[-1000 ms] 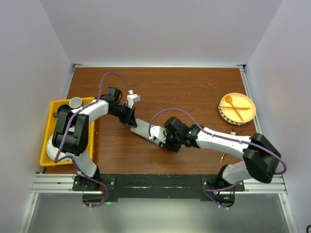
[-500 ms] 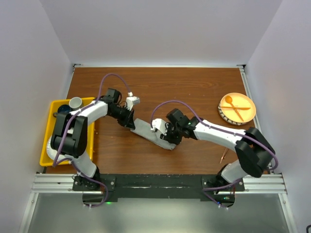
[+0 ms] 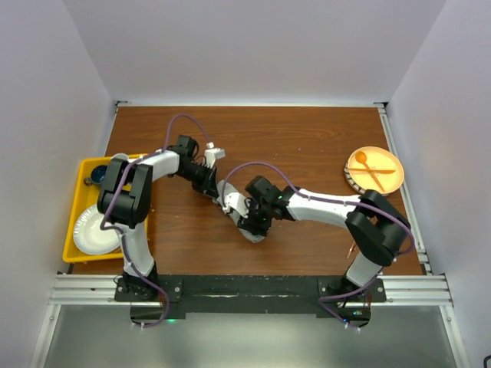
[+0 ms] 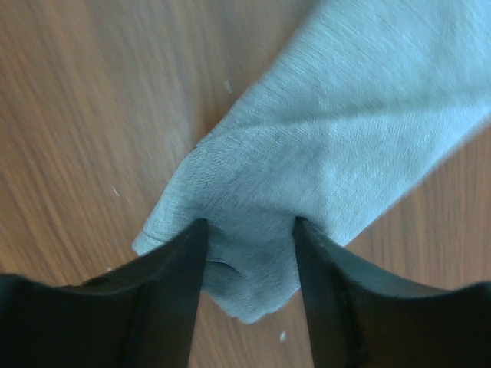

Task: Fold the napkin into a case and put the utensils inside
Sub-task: Rotate the smaller rectangle-folded napkin at the center of the board.

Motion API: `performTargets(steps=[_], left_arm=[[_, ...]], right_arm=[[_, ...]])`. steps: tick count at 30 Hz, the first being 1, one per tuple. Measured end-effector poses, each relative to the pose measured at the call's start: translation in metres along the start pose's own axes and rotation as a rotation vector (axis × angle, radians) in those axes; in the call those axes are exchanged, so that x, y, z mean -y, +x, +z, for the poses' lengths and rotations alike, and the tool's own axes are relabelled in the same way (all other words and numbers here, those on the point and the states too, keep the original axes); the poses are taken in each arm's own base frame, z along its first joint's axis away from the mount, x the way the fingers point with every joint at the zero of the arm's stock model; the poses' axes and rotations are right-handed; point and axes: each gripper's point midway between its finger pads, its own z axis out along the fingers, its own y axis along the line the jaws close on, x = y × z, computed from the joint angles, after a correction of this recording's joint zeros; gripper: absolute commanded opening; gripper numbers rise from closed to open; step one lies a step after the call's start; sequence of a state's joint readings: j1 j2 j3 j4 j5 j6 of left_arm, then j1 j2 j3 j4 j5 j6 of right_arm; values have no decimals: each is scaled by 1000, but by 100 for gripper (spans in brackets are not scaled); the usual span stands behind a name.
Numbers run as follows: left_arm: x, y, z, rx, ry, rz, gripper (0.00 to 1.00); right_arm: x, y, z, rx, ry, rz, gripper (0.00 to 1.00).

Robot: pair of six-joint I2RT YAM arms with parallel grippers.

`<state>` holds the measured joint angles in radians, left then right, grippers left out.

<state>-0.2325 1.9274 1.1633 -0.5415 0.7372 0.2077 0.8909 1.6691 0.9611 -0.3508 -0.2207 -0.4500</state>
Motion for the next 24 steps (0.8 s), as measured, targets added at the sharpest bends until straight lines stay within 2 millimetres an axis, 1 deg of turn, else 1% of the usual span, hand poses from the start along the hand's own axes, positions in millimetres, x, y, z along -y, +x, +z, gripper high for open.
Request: performTargets(steps=[1,2,4,6,8,9,11,14,15,17,19,21,23,24], left_arm=[[-3,-9,2,8,1,1,20],[-7,-19,4,19,4,8,24],[-13,-43,7,42,7,33,32],[-21,-68,5,75,-20,83,35],[-27,-85,0,102,-53,126,38],[-28,-90,-4,114,-64,139,38],[-32,-99,-14,142,-83,153,37],[-41,-99,-29,159,-119,137,36],[-42,-96,-33,161,-129,130,36],[-41,-85,-39,157,-138,114,34],[-37,-70,-39,139,-134,93,34],[-32,-56,-35,118,-122,76,39],[-27,-44,-33,104,-106,60,42],[-23,-39,-33,100,-96,52,45]], right_arm=[[-2,-6,2,8,-10,7,64],[-5,-14,4,21,-26,16,66],[-8,-30,6,49,-54,42,66],[-8,-47,2,84,-70,66,66],[-2,-63,-8,127,-78,92,66],[4,-68,-15,147,-71,106,65],[18,-68,-30,170,-44,134,63],[34,-62,-50,192,4,150,59],[36,-58,-54,195,17,148,55],[33,-51,-56,184,17,138,54],[28,-45,-51,160,4,140,56],[27,-40,-47,139,-1,153,59],[30,-35,-47,127,-1,190,63],[36,-30,-49,123,7,221,65]])
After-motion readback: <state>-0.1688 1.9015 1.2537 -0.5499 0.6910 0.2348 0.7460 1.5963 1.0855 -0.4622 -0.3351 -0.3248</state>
